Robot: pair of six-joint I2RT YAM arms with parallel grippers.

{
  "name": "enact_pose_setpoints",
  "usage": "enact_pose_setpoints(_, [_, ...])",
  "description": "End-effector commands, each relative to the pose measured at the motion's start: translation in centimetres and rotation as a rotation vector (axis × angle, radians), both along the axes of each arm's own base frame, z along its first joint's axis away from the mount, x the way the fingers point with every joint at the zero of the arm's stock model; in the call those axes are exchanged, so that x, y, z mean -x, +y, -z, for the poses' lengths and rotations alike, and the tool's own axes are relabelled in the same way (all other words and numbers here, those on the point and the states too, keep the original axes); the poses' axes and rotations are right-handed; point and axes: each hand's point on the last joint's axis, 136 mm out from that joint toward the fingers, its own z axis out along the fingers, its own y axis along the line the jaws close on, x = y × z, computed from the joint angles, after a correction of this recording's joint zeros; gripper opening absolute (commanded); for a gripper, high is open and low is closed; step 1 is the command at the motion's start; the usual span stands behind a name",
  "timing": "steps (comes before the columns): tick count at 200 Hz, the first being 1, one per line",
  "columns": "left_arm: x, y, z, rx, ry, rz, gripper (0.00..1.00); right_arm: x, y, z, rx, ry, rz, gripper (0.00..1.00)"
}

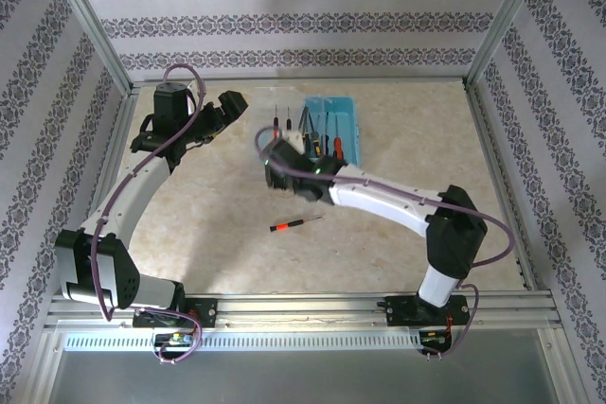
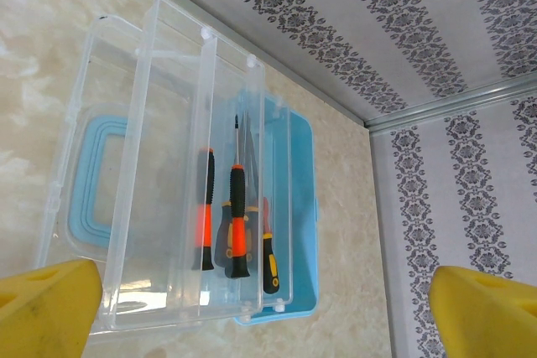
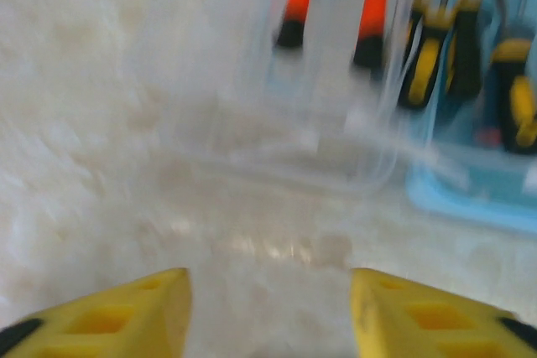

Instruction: Pack the tool kit

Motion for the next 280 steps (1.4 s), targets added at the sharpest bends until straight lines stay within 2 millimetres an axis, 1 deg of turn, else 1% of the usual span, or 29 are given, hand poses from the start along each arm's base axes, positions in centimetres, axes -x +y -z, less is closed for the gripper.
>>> enact_pose_setpoints(1, [-0.1,0.4,-1.4,0.007,-0.048,-0.011,1.0,1.9,-1.1,4.1,0.106,-0.01,0.086,0.62])
enact_pose_setpoints(14, [-0.1,0.5,-1.5,0.005,-0.049,-0.016,1.0,3.2,-1.7,6.4,0.153,0.022,0.104,0.68])
enact_pose_setpoints(27, [-0.1,0.5,-1.4,0.007,-0.048,-0.017,1.0,4.0,-1.8,8.0,0.178,0.054,0.115,0.69])
enact_pose_setpoints(42, [-0.2,0.4,-1.2,0.015,-0.041,-0.012,1.0,4.4,-1.4,9.0,0.186,0.072,0.117,0.7])
enact_pose_setpoints(68, [-0.3,0.3,-0.8,0.02,-0.033,-0.011,1.0,4.4,-0.2,10.0,0.204,0.084,0.103,0.71])
enact_pose_setpoints(90, [-0.4,0.2,-0.7,0.024,-0.028,-0.008,1.0,4.2,1.1,10.4,0.215,0.09,0.084,0.72])
enact_pose_setpoints(106, [-0.4,0.2,-0.5,0.026,-0.024,-0.008,1.0,4.1,1.6,10.9,0.226,0.096,0.076,0.72])
enact_pose_setpoints(137, [-0.4,0.1,-0.6,0.028,-0.026,-0.006,1.0,4.3,1.8,12.1,0.258,0.113,0.063,0.72])
enact_pose_setpoints(158, [-0.4,0.1,-0.6,0.028,-0.025,-0.005,1.0,4.9,1.8,12.7,0.284,0.124,0.04,0.71])
enact_pose_setpoints(201, [-0.5,0.0,-0.5,0.033,-0.024,0.001,1.0,6.3,0.9,13.5,0.321,0.147,0.017,0.71])
enact_pose_setpoints(225, [-0.6,-0.1,-0.3,0.036,-0.019,0.002,1.0,6.9,0.1,13.5,0.332,0.152,0.014,0.71])
enact_pose_setpoints(261, [-0.6,-0.1,-0.1,0.038,-0.014,0.002,1.0,7.5,-1.2,13.6,0.343,0.164,0.023,0.7])
enact_pose_setpoints(280, [-0.6,-0.1,0.1,0.036,-0.01,0.003,1.0,7.7,-2.3,13.7,0.351,0.167,0.037,0.7])
